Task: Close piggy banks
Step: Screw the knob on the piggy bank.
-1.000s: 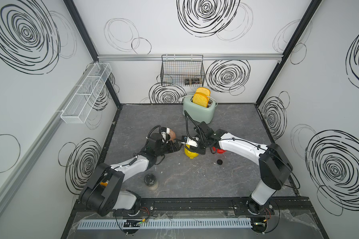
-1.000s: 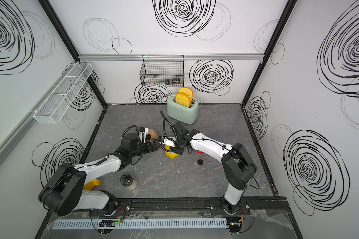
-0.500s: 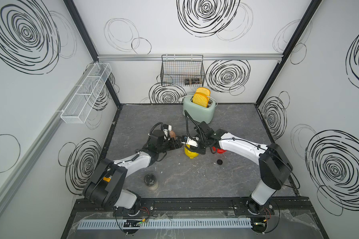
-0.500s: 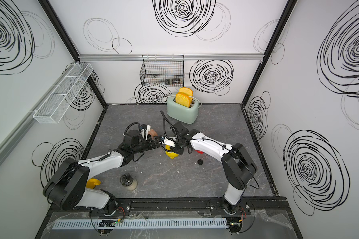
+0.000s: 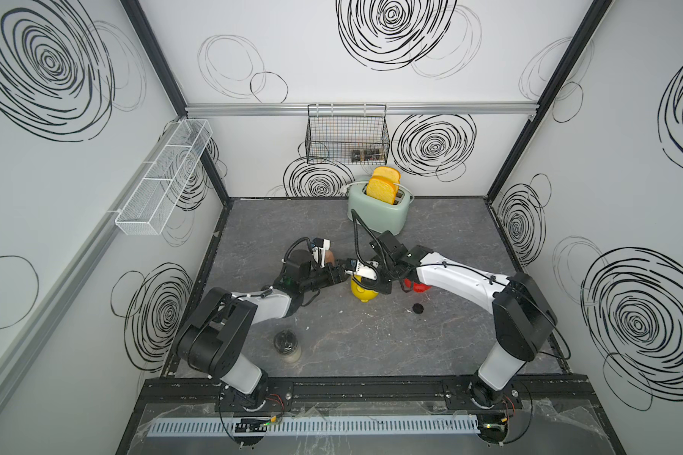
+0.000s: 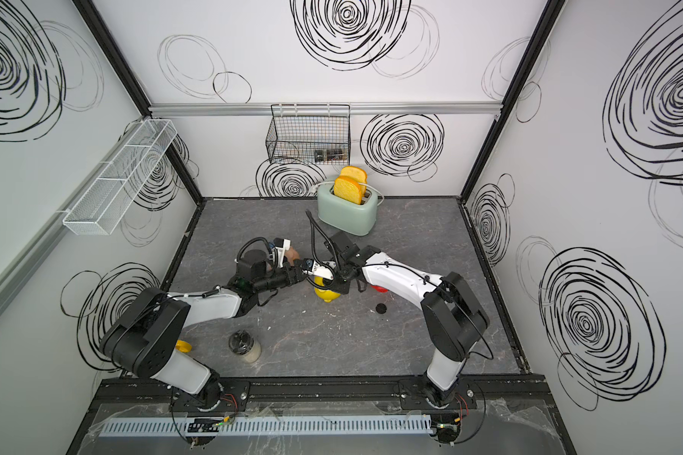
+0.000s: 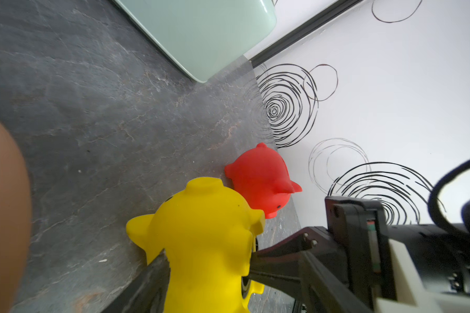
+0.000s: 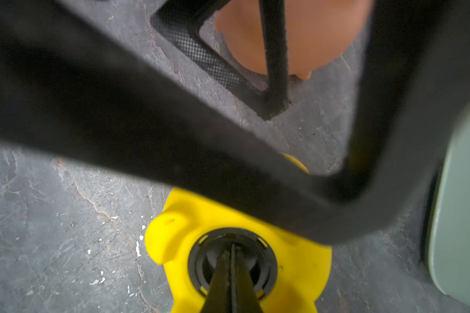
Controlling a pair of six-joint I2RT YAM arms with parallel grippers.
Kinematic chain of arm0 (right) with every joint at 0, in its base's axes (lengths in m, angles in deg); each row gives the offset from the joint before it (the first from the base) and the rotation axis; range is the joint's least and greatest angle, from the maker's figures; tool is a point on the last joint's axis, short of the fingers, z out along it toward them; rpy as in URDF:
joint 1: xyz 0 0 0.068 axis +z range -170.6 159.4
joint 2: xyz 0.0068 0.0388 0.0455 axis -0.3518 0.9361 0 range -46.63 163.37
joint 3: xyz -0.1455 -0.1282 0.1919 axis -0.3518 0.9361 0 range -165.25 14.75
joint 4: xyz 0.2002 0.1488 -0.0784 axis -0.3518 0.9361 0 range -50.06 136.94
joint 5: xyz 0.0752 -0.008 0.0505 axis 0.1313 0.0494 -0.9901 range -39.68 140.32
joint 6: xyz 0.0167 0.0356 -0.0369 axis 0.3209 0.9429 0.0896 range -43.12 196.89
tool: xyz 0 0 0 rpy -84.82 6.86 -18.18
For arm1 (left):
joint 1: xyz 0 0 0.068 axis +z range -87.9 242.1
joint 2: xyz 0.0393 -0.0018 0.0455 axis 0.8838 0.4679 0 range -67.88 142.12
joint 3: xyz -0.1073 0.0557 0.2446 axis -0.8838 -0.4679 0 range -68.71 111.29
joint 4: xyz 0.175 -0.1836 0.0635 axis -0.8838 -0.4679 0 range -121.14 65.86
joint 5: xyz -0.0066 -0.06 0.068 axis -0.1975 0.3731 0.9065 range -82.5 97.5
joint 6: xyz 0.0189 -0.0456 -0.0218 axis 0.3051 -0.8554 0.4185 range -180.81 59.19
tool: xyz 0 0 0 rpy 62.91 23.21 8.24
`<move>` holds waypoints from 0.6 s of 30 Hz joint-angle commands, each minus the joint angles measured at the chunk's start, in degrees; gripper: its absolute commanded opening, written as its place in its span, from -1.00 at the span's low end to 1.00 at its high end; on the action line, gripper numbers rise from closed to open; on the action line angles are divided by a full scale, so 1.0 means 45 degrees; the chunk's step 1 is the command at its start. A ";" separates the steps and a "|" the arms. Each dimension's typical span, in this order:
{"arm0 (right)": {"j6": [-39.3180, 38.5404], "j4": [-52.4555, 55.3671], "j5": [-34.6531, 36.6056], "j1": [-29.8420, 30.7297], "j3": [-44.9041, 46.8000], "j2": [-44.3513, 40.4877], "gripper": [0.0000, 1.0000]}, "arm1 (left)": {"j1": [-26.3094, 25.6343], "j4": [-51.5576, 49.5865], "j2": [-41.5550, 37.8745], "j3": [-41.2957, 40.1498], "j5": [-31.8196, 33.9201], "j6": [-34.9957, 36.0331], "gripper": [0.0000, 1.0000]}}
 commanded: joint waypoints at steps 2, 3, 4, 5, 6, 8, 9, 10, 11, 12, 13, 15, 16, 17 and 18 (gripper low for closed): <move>-0.0273 0.0816 -0.0209 0.0013 0.0180 0.0317 -1.00 | 0.0033 0.1857 0.0283 -0.0291 -0.0722 -0.0567 0.61; -0.0262 0.0806 -0.0218 0.0005 0.0190 0.0312 -1.00 | 0.0036 0.1852 0.0314 -0.0324 -0.0712 -0.0557 0.62; -0.0272 0.0816 -0.0227 0.0012 0.0180 0.0312 -1.00 | 0.0018 0.1881 0.0338 -0.0355 -0.0694 -0.0548 0.64; -0.0273 0.0814 -0.0227 0.0013 0.0184 0.0329 -1.00 | 0.0000 0.1929 0.0389 -0.0365 -0.0688 -0.0551 0.68; -0.0268 0.0816 -0.0227 0.0014 0.0174 0.0328 -1.00 | 0.0004 0.1970 0.0447 -0.0365 -0.0694 -0.0559 0.71; -0.0272 0.0846 -0.0227 0.0014 0.0159 0.0346 -1.00 | -0.0014 0.2082 0.0600 -0.0365 -0.0710 -0.0594 0.72; -0.0273 0.0846 -0.0226 0.0014 0.0145 0.0347 -1.00 | -0.0034 0.2102 0.0674 -0.0350 -0.0680 -0.0588 0.73; -0.0273 0.0874 -0.0227 0.0019 0.0141 0.0347 -1.00 | -0.0039 0.2125 0.0776 -0.0335 -0.0660 -0.0593 0.74; -0.0275 0.0875 -0.0215 0.0015 0.0151 0.0331 -1.00 | -0.0063 0.2137 0.0888 -0.0305 -0.0655 -0.0612 0.75; -0.0273 0.0875 -0.0188 0.0014 0.0161 0.0328 -1.00 | -0.0116 0.2147 0.0987 -0.0285 -0.0644 -0.0603 0.75; -0.0273 0.0876 -0.0183 0.0014 0.0159 0.0334 -1.00 | -0.0158 0.2147 0.1100 -0.0244 -0.0620 -0.0623 0.75; -0.0273 0.0897 -0.0178 0.0014 0.0140 0.0328 -1.00 | -0.0229 0.2299 0.1294 -0.0236 -0.0664 -0.0712 0.75; -0.0273 0.0914 -0.0188 0.0014 0.0140 0.0332 -1.00 | -0.0244 0.2369 0.1339 -0.0242 -0.0691 -0.0741 0.75; -0.0273 0.0894 -0.0188 0.0010 0.0158 0.0328 -1.00 | -0.0249 0.2371 0.1359 -0.0247 -0.0680 -0.0774 0.75; -0.0273 0.0914 -0.0169 0.0014 0.0151 0.0345 -1.00 | -0.0249 0.2372 0.1359 -0.0245 -0.0681 -0.0782 0.75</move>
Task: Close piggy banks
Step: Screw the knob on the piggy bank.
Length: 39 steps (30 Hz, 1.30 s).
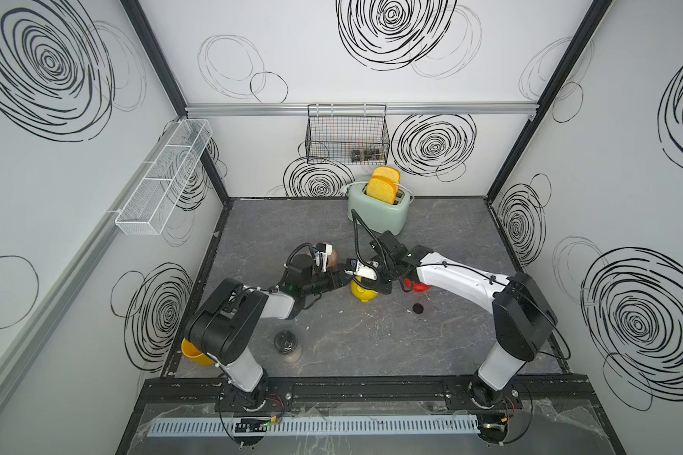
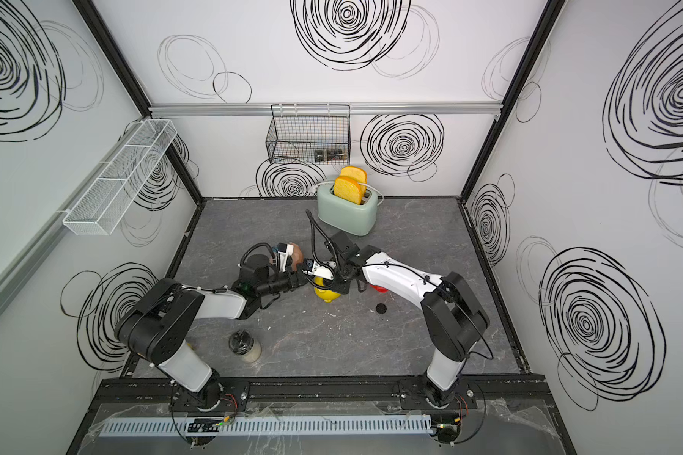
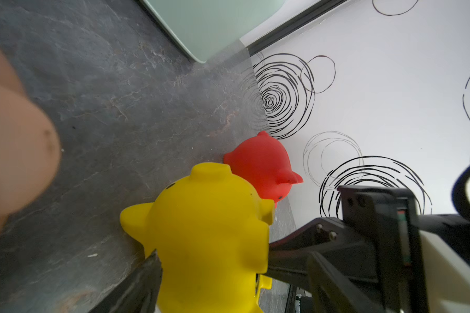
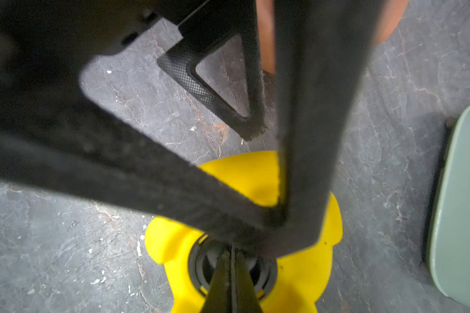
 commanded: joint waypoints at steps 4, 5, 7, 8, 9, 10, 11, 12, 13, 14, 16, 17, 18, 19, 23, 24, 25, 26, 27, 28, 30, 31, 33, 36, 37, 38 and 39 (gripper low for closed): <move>-0.0214 0.0881 -0.0096 0.0029 0.0177 0.0347 -1.00 | -0.0055 0.0890 -0.0057 0.0010 -0.0161 -0.0256 0.75; -0.0214 0.0852 -0.0091 0.0019 0.0193 0.0345 -1.00 | -0.0062 0.0818 -0.0134 0.0005 -0.0148 -0.0228 0.75; -0.0214 0.0858 -0.0110 0.0029 0.0198 0.0347 -1.00 | -0.0015 0.0653 -0.0258 0.0034 -0.0094 -0.0133 0.75; -0.0214 0.0863 -0.0110 0.0029 0.0180 0.0347 -1.00 | 0.0009 0.0581 -0.0301 0.0044 -0.0076 -0.0091 0.75; -0.0200 0.0881 -0.0110 0.0024 0.0183 0.0357 -1.00 | 0.0045 0.0549 -0.0333 0.0076 -0.0084 -0.0069 0.75; -0.0213 0.0874 -0.0091 0.0029 0.0175 0.0372 -1.00 | 0.0090 0.0566 -0.0372 0.0047 -0.0072 -0.0092 0.75; -0.0195 0.0855 -0.0091 0.0029 0.0188 0.0348 -1.00 | 0.0155 0.0568 -0.0438 0.0044 -0.0046 -0.0098 0.75; -0.0195 0.0851 -0.0073 0.0029 0.0168 0.0365 -1.00 | 0.0227 0.0520 -0.0460 0.0064 -0.0048 -0.0080 0.75; -0.0205 0.0883 -0.0074 0.0029 0.0159 0.0369 -1.00 | 0.0298 0.0475 -0.0526 0.0074 -0.0029 -0.0042 0.75; -0.0195 0.0899 -0.0071 0.0029 0.0140 0.0384 -1.00 | 0.0370 0.0434 -0.0575 0.0082 -0.0031 -0.0031 0.75; -0.0175 0.0888 -0.0071 0.0029 0.0140 0.0389 -1.00 | 0.0504 0.0364 -0.0654 0.0138 -0.0057 -0.0039 0.75; -0.0170 0.0878 -0.0059 0.0024 0.0158 0.0404 -1.00 | 0.0551 0.0284 -0.0694 0.0190 -0.0087 -0.0012 0.75; -0.0173 0.0866 -0.0088 0.0028 0.0159 0.0423 -1.00 | 0.0559 0.0190 -0.0733 0.0224 -0.0090 0.0045 0.75; -0.0159 0.0871 -0.0090 0.0028 0.0159 0.0435 -1.00 | 0.0594 0.0096 -0.0771 0.0238 -0.0044 0.0087 0.75; -0.0156 0.0941 -0.0071 0.0024 0.0140 0.0465 -1.00 | 0.0829 -0.0295 -0.0888 0.0269 0.0052 0.0360 0.75; -0.0146 0.0942 -0.0049 0.0027 0.0140 0.0479 -1.00 | 0.0921 -0.0264 -0.0892 0.0244 0.0084 0.0347 0.75; -0.0155 0.0943 -0.0071 0.0019 0.0158 0.0467 -1.00 | 0.0976 -0.0236 -0.0886 0.0239 0.0068 0.0325 0.75; -0.0156 0.0924 -0.0071 0.0029 0.0159 0.0460 -1.00 | 0.1019 -0.0233 -0.0871 0.0262 0.0040 0.0317 0.75; -0.0156 0.0924 -0.0069 0.0021 0.0159 0.0470 -1.00 | 0.1060 -0.0219 -0.0851 0.0309 0.0006 0.0303 0.75; -0.0156 0.0924 -0.0076 0.0027 0.0149 0.0486 -1.00 | 0.1100 -0.0214 -0.0837 0.0350 -0.0010 0.0285 0.75; -0.0143 0.0973 -0.0071 0.0026 0.0116 0.0536 -1.00 | 0.1137 -0.0250 -0.0850 0.0420 -0.0009 0.0289 0.75; -0.0150 0.0997 -0.0061 0.0024 0.0116 0.0552 -1.00 | 0.1142 -0.0308 -0.0847 0.0453 -0.0012 0.0298 0.75; -0.0145 0.1000 -0.0022 0.0014 0.0082 0.0577 -1.00 | 0.1194 -0.0294 -0.0850 0.0504 -0.0007 0.0274 0.75; -0.0153 0.1037 -0.0013 0.0029 0.0042 0.0604 -1.00 | 0.1302 -0.0267 -0.0869 0.0532 -0.0034 0.0215 0.75; -0.0156 0.1040 -0.0013 0.0029 0.0054 0.0619 -1.00 | 0.1353 -0.0201 -0.0867 0.0514 -0.0032 0.0168 0.75; -0.0156 0.1038 -0.0013 0.0029 0.0035 0.0601 -1.00 | 0.1394 -0.0157 -0.0883 0.0513 -0.0032 0.0121 0.75; -0.0151 0.1040 -0.0019 0.0027 0.0030 0.0602 -1.00 | 0.1391 -0.0140 -0.0890 0.0513 -0.0051 0.0125 0.75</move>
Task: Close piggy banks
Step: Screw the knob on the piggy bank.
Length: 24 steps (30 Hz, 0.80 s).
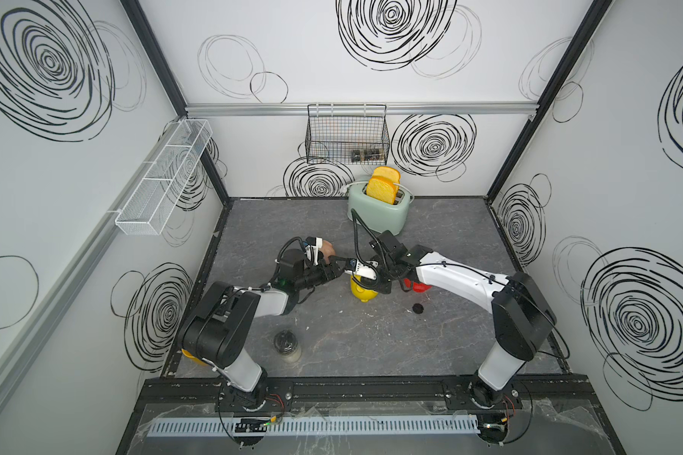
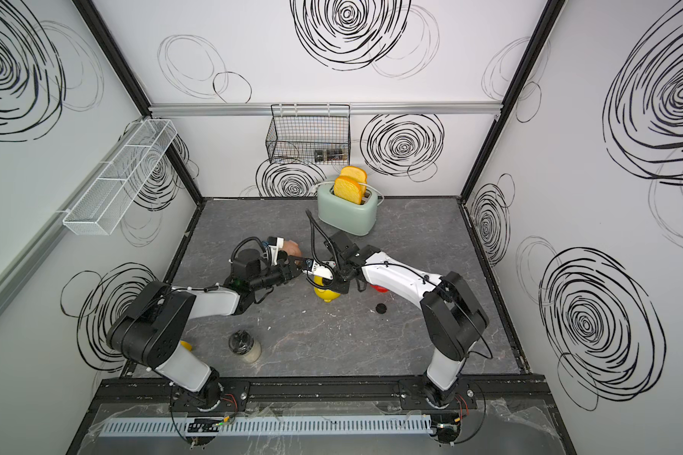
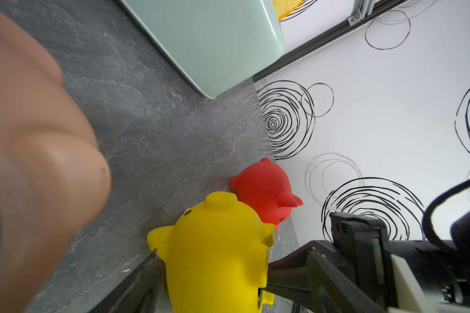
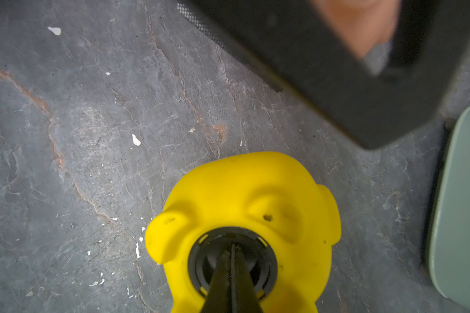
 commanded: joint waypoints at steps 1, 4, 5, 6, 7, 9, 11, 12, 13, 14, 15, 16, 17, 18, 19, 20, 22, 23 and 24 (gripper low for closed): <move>-0.0156 0.1034 -0.0010 0.0028 0.0104 0.0524 -1.00 | 0.0192 0.0408 -0.0325 0.0251 -0.0041 -0.0098 0.75; -0.0156 0.1027 -0.0032 0.0019 0.0110 0.0523 -1.00 | 0.0123 0.0568 -0.0456 0.0156 -0.0105 -0.0122 0.75; -0.0156 0.1046 -0.0022 0.0029 0.0120 0.0524 -1.00 | 0.0088 0.0551 -0.0482 0.0124 -0.0134 -0.0113 0.75; -0.0156 0.1038 -0.0031 0.0029 0.0129 0.0523 -1.00 | 0.0023 0.0550 -0.0566 0.0097 -0.0162 -0.0113 0.75; -0.0165 0.1017 -0.0026 0.0029 0.0129 0.0525 -1.00 | -0.0066 0.0540 -0.0643 0.0049 -0.0178 -0.0092 0.75; -0.0156 0.1026 -0.0051 0.0029 0.0129 0.0504 -1.00 | -0.0190 0.0427 -0.0818 -0.0017 -0.0131 -0.0032 0.75; -0.0156 0.1008 -0.0049 0.0019 0.0149 0.0485 -1.00 | -0.0315 0.0302 -0.0978 -0.0132 -0.0053 0.0051 0.75; -0.0156 0.0997 -0.0053 0.0028 0.0149 0.0486 -1.00 | -0.0357 0.0261 -0.1024 -0.0174 -0.0009 0.0065 0.75; -0.0156 0.1007 -0.0052 0.0025 0.0134 0.0492 -1.00 | -0.0411 0.0175 -0.1068 -0.0215 0.0040 0.0118 0.75; -0.0154 0.1002 -0.0052 0.0029 0.0115 0.0504 -1.00 | -0.0462 0.0105 -0.1099 -0.0252 0.0080 0.0166 0.75; -0.0160 0.1025 -0.0061 0.0025 0.0118 0.0504 -1.00 | -0.0521 0.0082 -0.1125 -0.0307 0.0131 0.0172 0.75; -0.0151 0.1007 -0.0071 0.0029 0.0121 0.0504 -1.00 | -0.0610 0.0096 -0.1145 -0.0396 0.0200 0.0172 0.75; -0.0156 0.1005 -0.0071 0.0029 0.0115 0.0504 -1.00 | -0.0689 0.0100 -0.1166 -0.0460 0.0261 0.0172 0.75; -0.0156 0.1004 -0.0057 0.0029 0.0110 0.0504 -1.00 | -0.0784 0.0101 -0.1167 -0.0490 0.0302 0.0172 0.75; -0.0156 0.1003 -0.0071 0.0028 0.0132 0.0504 -1.00 | -0.0876 0.0096 -0.1115 -0.0518 0.0351 0.0172 0.75; -0.0156 0.1002 -0.0071 0.0029 0.0144 0.0504 -1.00 | -0.0995 0.0137 -0.1109 -0.0531 0.0380 0.0191 0.74; -0.0156 0.1004 -0.0069 0.0029 0.0150 0.0505 -1.00 | -0.1206 0.0130 -0.1051 -0.0567 0.0402 0.0226 0.74; -0.0156 0.1007 -0.0069 0.0029 0.0149 0.0504 -1.00 | -0.1258 0.0149 -0.1016 -0.0605 0.0454 0.0232 0.74; -0.0156 0.1022 -0.0082 0.0029 0.0147 0.0485 -1.00 | -0.1316 0.0176 -0.0977 -0.0628 0.0500 0.0235 0.74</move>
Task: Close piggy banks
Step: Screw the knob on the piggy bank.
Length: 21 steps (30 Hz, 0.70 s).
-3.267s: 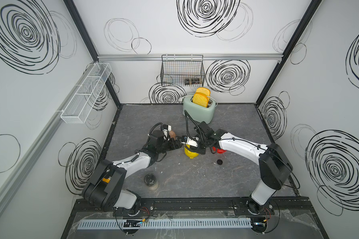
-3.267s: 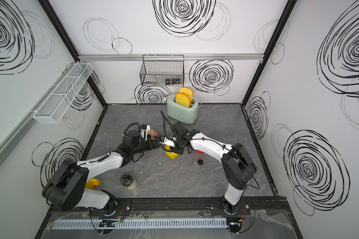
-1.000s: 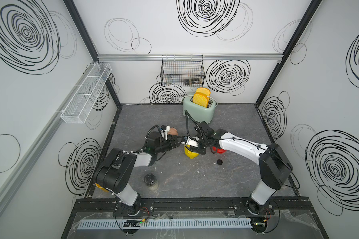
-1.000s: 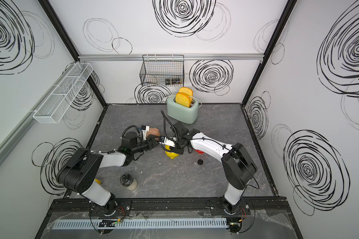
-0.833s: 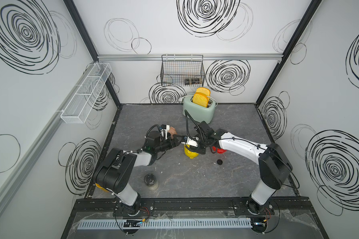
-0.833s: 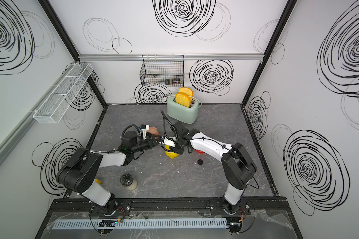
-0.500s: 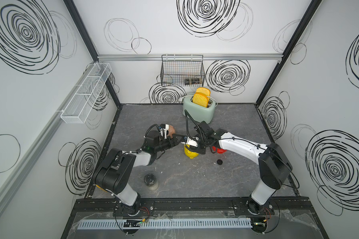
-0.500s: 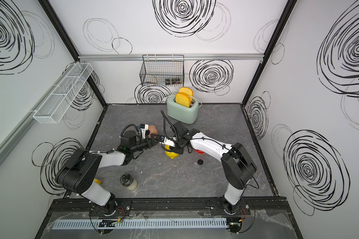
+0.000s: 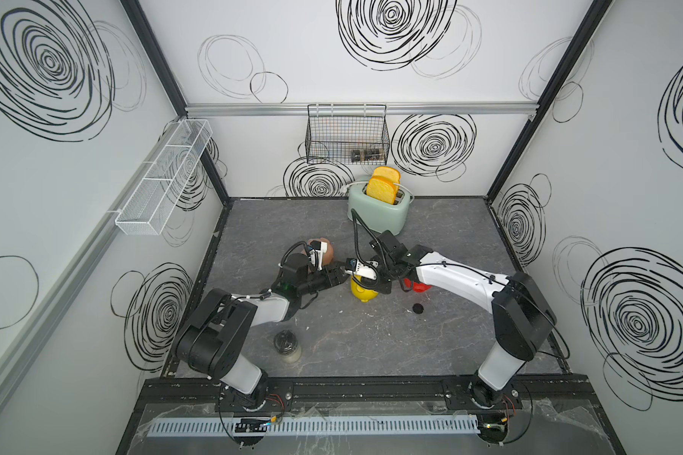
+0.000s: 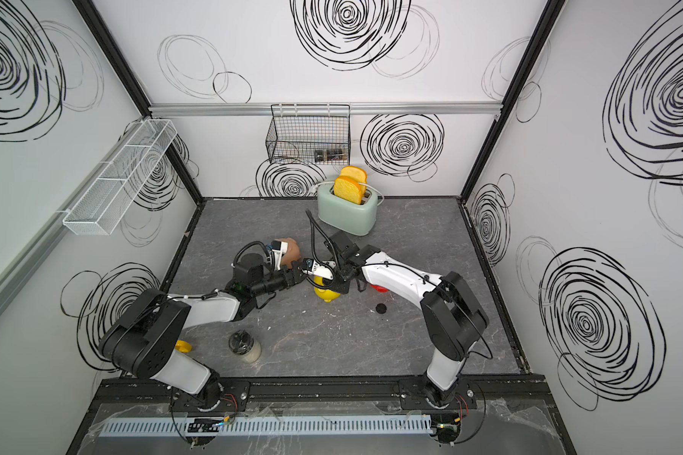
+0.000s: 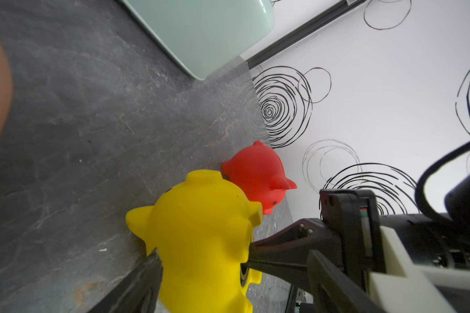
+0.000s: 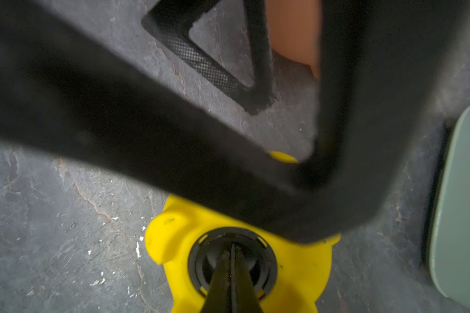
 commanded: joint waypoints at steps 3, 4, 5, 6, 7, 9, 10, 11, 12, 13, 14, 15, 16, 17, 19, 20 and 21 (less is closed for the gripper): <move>-0.0141 0.0978 -0.0066 0.0046 0.0139 0.0471 -1.00 | -0.0334 0.0819 0.0166 -0.0158 0.0020 0.0097 0.74; -0.0141 0.0983 -0.0083 0.0060 0.0149 0.0445 -1.00 | -0.0361 0.1032 0.0330 -0.0201 -0.0031 -0.0007 0.74; -0.0141 0.0988 -0.0086 0.0060 0.0149 0.0443 -1.00 | -0.0390 0.1293 0.0465 -0.0243 -0.0079 -0.0138 0.74; -0.0142 0.1002 -0.0086 0.0063 0.0150 0.0441 -1.00 | -0.0412 0.1549 0.0589 -0.0296 -0.0145 -0.0270 0.74; -0.0141 0.0983 -0.0086 0.0063 0.0164 0.0426 -1.00 | -0.0456 0.1835 0.0723 -0.0340 -0.0229 -0.0410 0.74; -0.0141 0.0970 -0.0067 0.0058 0.0175 0.0426 -1.00 | -0.0555 0.2123 0.0904 -0.0363 -0.0259 -0.0501 0.74; -0.0141 0.0982 -0.0076 0.0063 0.0184 0.0455 -1.00 | -0.0603 0.2130 0.0981 -0.0344 -0.0221 -0.0502 0.74; -0.0139 0.0968 -0.0066 0.0061 0.0176 0.0467 -1.00 | -0.0643 0.2186 0.1078 -0.0343 -0.0218 -0.0497 0.74; -0.0136 0.0965 -0.0083 0.0063 0.0181 0.0486 -1.00 | -0.0653 0.2221 0.1139 -0.0362 -0.0183 -0.0494 0.74; -0.0123 0.0967 -0.0086 0.0063 0.0174 0.0484 -1.00 | -0.0654 0.2254 0.1207 -0.0362 -0.0191 -0.0497 0.74; -0.0117 0.0964 -0.0086 0.0053 0.0175 0.0503 -1.00 | -0.0654 0.2284 0.1283 -0.0353 -0.0165 -0.0499 0.75; -0.0126 0.0963 -0.0086 0.0059 0.0170 0.0504 -1.00 | -0.0654 0.2312 0.1342 -0.0348 -0.0141 -0.0499 0.74; -0.0137 0.0960 -0.0086 0.0048 0.0172 0.0512 -1.00 | -0.0654 0.2351 0.1413 -0.0343 -0.0117 -0.0516 0.75; -0.0141 0.0964 -0.0091 0.0062 0.0168 0.0504 -1.00 | -0.0669 0.2402 0.1491 -0.0324 -0.0110 -0.0530 0.74; -0.0141 0.0963 -0.0091 0.0063 0.0176 0.0519 -1.00 | -0.0702 0.2449 0.1628 -0.0275 -0.0088 -0.0555 0.74; -0.0141 0.0963 -0.0095 0.0063 0.0179 0.0535 -1.00 | -0.0710 0.2469 0.1688 -0.0265 -0.0081 -0.0540 0.75; -0.0141 0.0978 -0.0095 0.0058 0.0175 0.0525 -1.00 | -0.0713 0.2504 0.1754 -0.0248 -0.0068 -0.0559 0.74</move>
